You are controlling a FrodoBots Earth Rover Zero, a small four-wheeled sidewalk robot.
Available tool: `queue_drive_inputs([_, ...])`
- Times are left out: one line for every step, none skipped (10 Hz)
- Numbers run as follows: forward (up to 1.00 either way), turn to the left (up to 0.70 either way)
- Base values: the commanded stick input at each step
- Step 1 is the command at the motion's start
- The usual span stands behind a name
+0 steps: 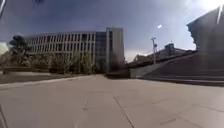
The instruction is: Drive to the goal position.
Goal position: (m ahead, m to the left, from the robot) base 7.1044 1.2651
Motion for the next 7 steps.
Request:
queue_drive_inputs([0.85,0.0])
queue_drive_inputs([0.85,0.0])
queue_drive_inputs([0.85,0.0])
queue_drive_inputs([0.85,0.0])
queue_drive_inputs([0.85,0.0])
queue_drive_inputs([0.85,0.0])
queue_drive_inputs([0.85,0.0])
